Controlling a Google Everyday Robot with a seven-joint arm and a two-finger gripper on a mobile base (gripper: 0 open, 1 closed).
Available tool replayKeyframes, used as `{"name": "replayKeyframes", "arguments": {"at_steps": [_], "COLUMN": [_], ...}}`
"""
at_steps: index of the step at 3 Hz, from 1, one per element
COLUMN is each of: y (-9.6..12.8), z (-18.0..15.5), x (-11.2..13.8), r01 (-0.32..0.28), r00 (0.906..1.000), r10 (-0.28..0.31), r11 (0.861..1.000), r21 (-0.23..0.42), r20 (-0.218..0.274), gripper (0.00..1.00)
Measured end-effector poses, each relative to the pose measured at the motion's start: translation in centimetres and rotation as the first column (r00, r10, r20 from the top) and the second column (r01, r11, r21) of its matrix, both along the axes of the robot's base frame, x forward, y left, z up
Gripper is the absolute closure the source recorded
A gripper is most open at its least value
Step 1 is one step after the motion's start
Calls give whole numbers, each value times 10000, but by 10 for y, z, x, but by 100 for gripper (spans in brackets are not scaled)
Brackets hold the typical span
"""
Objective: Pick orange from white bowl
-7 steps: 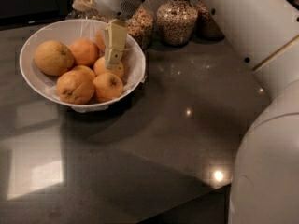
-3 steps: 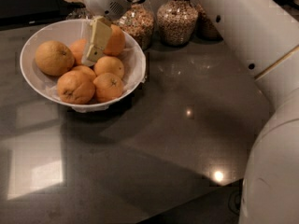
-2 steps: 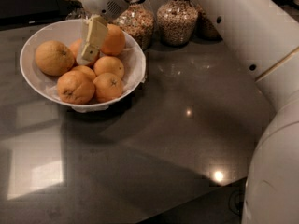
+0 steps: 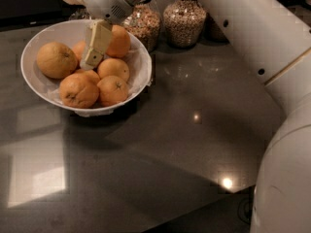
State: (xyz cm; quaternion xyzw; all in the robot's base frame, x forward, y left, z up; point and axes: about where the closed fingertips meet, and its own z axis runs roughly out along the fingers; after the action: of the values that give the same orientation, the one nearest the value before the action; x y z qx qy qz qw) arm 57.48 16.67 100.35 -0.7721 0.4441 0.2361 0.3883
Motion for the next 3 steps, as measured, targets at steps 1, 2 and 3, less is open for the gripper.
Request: {"name": "replayKeyframes", "arguments": {"at_steps": [1,2,3], "y": [3,7,21], "z": [-3,-6,-17], "x": [2,5,10], "r01": [28,14,-241], "r00": [9999,9998,9982], "r10": [-28,-14,241], "r11": [10000,10000,9997], "r21": [0,-5,8], "r20": [-114,-206,-543], "gripper": [16,16,16]}}
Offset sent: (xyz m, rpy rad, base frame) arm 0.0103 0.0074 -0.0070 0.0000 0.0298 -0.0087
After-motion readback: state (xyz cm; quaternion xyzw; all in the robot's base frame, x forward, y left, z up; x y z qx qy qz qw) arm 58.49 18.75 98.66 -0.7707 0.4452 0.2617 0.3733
